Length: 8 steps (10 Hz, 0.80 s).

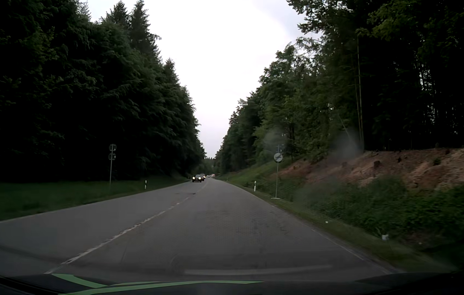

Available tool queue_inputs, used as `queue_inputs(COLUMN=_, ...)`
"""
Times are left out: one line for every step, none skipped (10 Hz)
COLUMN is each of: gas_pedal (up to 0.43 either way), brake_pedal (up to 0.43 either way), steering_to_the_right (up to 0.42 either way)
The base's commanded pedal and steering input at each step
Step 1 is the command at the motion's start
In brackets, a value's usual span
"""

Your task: Follow the waypoints while adhering to traffic rules and regulations

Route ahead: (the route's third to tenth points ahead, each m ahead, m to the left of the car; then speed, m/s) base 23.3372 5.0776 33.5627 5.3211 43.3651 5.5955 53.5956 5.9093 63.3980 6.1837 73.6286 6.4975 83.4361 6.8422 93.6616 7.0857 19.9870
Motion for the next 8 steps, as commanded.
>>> queue_inputs(gas_pedal=0.098, brake_pedal=0.000, steering_to_the_right=-0.006)
queue_inputs(gas_pedal=0.087, brake_pedal=0.000, steering_to_the_right=-0.006)
queue_inputs(gas_pedal=0.087, brake_pedal=0.000, steering_to_the_right=-0.006)
queue_inputs(gas_pedal=0.087, brake_pedal=0.000, steering_to_the_right=-0.006)
queue_inputs(gas_pedal=0.079, brake_pedal=0.000, steering_to_the_right=-0.005)
queue_inputs(gas_pedal=0.067, brake_pedal=0.000, steering_to_the_right=-0.005)
queue_inputs(gas_pedal=0.067, brake_pedal=0.000, steering_to_the_right=-0.005)
queue_inputs(gas_pedal=0.059, brake_pedal=0.000, steering_to_the_right=-0.005)
